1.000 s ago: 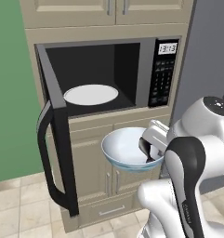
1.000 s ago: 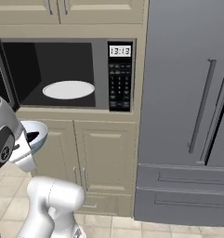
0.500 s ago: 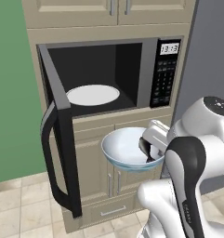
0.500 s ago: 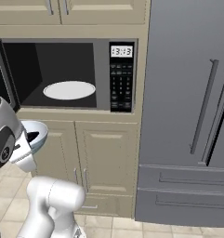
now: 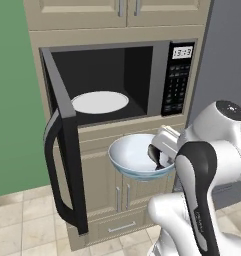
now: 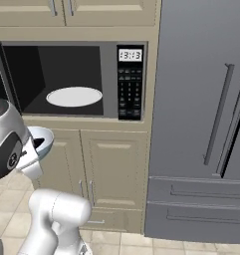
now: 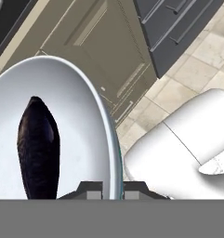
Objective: Remove the banana from the bowl and place it on the small plate. Then place the bowl with only the fish in the microwave, close the door, and press the start button to microwave the fish.
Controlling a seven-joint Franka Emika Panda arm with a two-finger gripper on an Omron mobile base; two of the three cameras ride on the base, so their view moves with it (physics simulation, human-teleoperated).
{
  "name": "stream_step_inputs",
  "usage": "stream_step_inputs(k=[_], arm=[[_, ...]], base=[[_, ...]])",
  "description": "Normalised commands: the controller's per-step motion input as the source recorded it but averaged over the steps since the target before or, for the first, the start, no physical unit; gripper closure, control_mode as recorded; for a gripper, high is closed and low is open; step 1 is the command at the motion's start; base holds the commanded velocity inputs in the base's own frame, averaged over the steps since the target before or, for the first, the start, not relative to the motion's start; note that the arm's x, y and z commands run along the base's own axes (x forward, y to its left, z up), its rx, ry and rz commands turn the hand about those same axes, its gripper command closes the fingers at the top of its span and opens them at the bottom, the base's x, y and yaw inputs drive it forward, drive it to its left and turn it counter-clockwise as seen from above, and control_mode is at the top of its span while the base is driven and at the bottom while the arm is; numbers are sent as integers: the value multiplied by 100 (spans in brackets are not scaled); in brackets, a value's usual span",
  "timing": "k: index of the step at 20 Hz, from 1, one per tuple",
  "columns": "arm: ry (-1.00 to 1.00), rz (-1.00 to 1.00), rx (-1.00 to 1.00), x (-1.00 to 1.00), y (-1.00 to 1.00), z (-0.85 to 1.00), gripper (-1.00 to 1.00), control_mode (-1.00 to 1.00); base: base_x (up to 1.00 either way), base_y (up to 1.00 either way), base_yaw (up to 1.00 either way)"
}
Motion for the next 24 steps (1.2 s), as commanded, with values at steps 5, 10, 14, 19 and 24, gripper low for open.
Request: stream_step_inputs(k=[5,10,14,19,24], arm=[[-1,0,4,100,0,11,100,-100],[-4,-3,1,95,13,13,100,-100],[0,-6,4,96,16,14,100,-100],[0,-5,5,87,2,3,100,-100],[0,-3,6,82,0,0,100,-100]], base=[[0,0,0],[0,0,0],[0,0,0],[0,0,0],[0,0,0]])
